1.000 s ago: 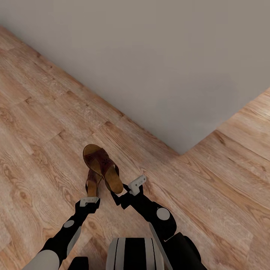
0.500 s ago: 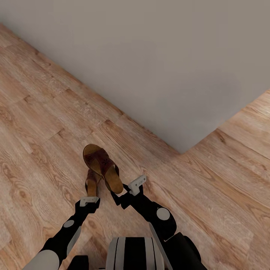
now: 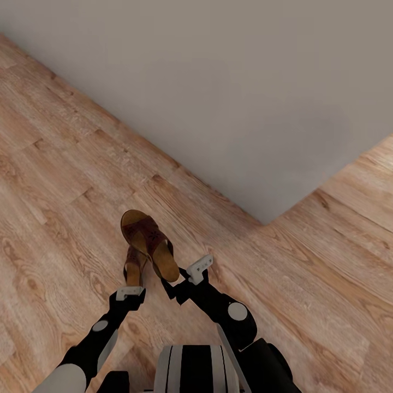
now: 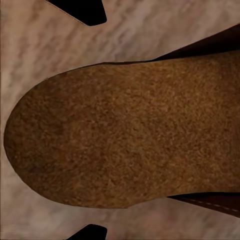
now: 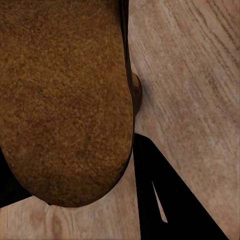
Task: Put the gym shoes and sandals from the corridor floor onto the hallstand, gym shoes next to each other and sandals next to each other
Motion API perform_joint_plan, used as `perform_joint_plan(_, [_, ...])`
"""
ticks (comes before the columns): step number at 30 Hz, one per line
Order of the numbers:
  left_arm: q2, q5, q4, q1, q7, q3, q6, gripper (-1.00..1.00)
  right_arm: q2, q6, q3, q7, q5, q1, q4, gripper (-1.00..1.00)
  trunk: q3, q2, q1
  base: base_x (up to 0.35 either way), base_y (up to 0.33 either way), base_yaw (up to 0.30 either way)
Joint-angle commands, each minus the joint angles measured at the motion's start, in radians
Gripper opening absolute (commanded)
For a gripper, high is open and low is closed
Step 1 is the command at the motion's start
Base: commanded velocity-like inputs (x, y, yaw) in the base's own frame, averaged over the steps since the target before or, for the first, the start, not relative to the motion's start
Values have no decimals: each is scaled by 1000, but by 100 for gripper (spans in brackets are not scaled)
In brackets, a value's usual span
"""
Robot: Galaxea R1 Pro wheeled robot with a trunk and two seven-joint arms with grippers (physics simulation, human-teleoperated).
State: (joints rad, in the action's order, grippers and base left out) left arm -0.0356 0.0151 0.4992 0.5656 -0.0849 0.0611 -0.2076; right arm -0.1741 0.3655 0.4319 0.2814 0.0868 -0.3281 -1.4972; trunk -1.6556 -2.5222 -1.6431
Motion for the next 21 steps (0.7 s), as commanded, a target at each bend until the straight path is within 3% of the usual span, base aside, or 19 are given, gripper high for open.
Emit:
perform_joint_plan(1, [1, 1, -1, 0, -9, 6, -3, 100, 0, 6, -1, 4, 5, 0, -1, -100, 0, 0, 0, 80, 0, 0])
perform_joint_plan(7, [0, 1, -2, -1, -9, 8, -33, 100, 0, 6, -1, 4, 5, 0, -1, -100, -1, 0, 0, 22, 0, 0])
perform_joint_plan(8, [0, 1, -3, -1, -9, 8, -39, -100, 0, 6, -1, 4, 5, 0, -1, -100, -1, 0, 0, 4, 0, 0])
perform_joint_plan(21, [-2, 0, -3, -1, -9, 8, -51, -100, 0, 6, -1, 4, 5, 0, -1, -100, -1, 0, 0, 1, 0, 0])
